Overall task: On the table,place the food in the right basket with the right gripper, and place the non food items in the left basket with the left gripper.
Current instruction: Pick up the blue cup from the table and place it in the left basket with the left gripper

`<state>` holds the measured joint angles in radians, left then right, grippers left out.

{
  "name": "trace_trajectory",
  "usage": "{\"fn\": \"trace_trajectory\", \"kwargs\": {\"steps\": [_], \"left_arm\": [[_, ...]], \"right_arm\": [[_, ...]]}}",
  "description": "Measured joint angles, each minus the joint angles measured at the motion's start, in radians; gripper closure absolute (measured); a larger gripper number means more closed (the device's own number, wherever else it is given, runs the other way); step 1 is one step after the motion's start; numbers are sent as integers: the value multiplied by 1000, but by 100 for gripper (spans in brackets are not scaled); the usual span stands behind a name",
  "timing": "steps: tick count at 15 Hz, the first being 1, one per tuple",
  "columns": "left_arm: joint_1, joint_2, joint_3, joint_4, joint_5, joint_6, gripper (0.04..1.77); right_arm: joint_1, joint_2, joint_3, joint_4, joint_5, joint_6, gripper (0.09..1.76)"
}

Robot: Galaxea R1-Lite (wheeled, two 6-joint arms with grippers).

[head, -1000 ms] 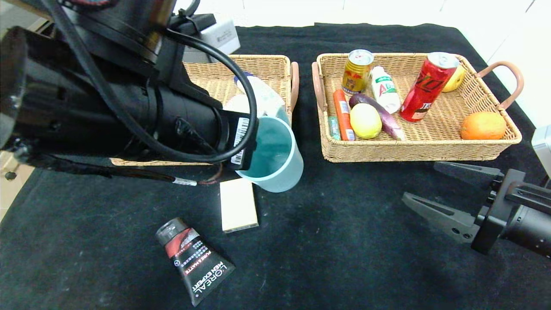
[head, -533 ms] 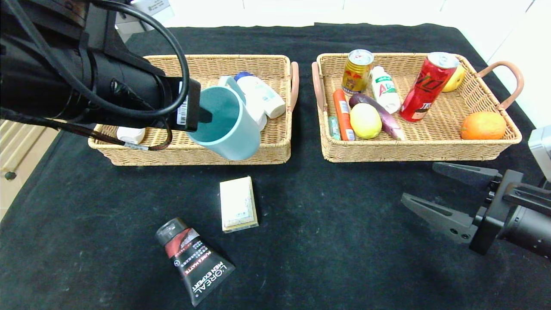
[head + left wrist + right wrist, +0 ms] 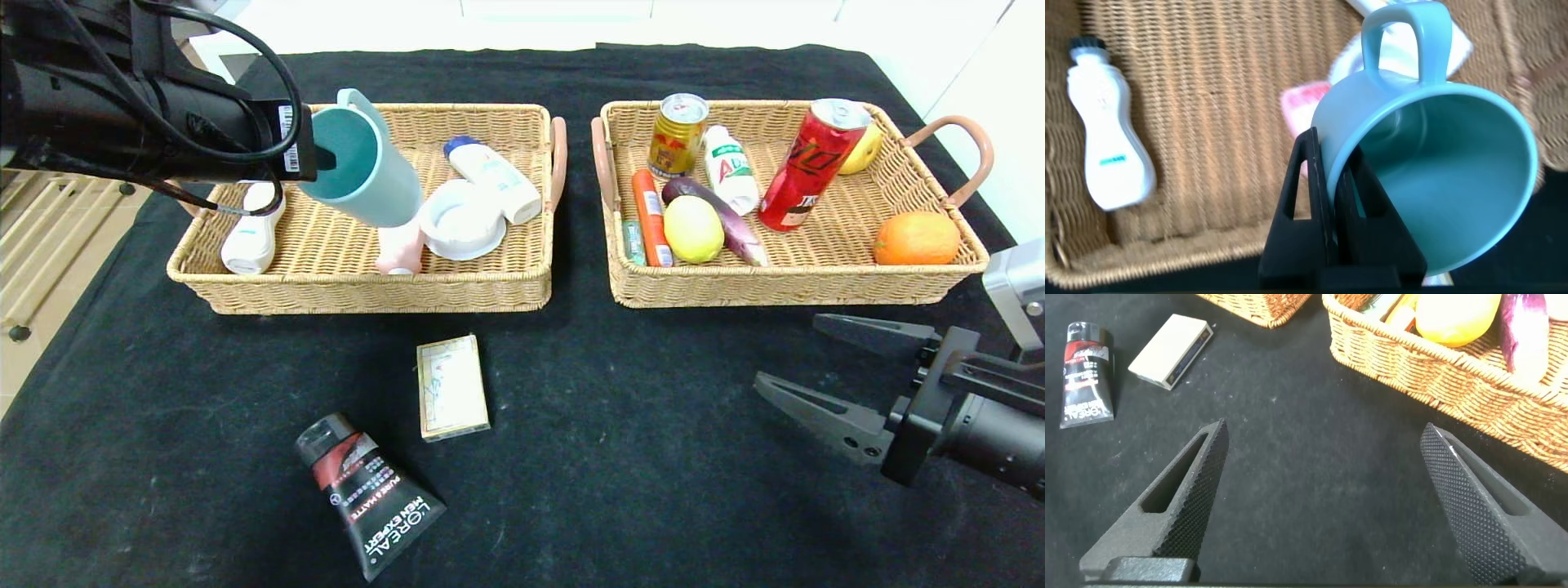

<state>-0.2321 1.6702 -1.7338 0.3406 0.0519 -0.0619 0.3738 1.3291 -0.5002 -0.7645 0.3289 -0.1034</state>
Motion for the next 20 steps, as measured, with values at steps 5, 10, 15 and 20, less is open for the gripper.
{"fn": "trace_trajectory", "kwargs": {"steps": [5,10,15,20], "left_arm": [[83,92,-27,-104,-44,0,164],[98,136,-43,-110,-45,1,144],[99,144,-46,-104,-45,1,82],[98,133,-46,-96,-43,1,47]], "right_arm": [[0,2,-1,-1,0,0,14],[-1,2,-3,-1,0,0,14],[-6,2,-3,-1,1,-1,14],[-6,2,-2,-1,1,-1,14]]}}
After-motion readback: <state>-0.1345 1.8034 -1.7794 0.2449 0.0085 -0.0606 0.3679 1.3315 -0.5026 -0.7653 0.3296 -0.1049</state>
